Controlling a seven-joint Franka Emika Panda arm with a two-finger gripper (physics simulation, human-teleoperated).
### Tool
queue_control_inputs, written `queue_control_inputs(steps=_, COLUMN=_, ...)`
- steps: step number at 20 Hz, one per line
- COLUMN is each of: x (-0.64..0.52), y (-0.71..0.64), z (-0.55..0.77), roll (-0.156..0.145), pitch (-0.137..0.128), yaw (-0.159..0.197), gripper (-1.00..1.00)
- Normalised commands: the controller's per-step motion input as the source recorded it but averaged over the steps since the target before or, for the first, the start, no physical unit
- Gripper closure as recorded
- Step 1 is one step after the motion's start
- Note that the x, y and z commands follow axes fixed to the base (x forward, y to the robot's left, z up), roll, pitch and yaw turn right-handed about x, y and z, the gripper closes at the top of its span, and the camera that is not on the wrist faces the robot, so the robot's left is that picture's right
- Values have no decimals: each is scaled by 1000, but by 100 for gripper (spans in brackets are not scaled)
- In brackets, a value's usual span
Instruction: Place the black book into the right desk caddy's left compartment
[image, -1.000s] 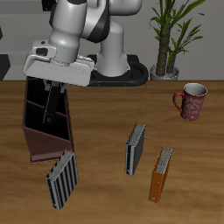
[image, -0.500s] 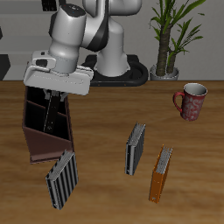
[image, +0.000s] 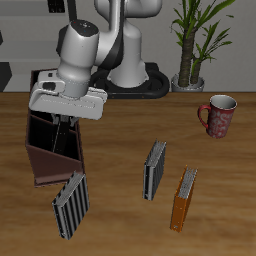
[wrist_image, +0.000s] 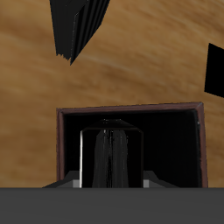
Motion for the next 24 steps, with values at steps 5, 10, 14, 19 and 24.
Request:
queue_control_inputs(steps=5, x=14, y=-53, z=-198, roll=-16, pitch=19, yaw=-5, gripper=100)
queue_control_inputs(steps=10, x=9, y=-65, z=-195, roll=-16, pitch=25, yaw=-9, gripper=100)
queue_control_inputs(steps=14, x=0, y=-14, z=-178, roll=-5, pitch=33, yaw=-8, gripper=100)
queue_control_inputs(steps=19, x=52, y=-8, z=-104, roll=-36, pitch=29, yaw=-19, gripper=100)
queue_control_inputs(steps=24, x=22, y=6, z=-49, roll=-10, pitch=16, yaw=-20, gripper=-100)
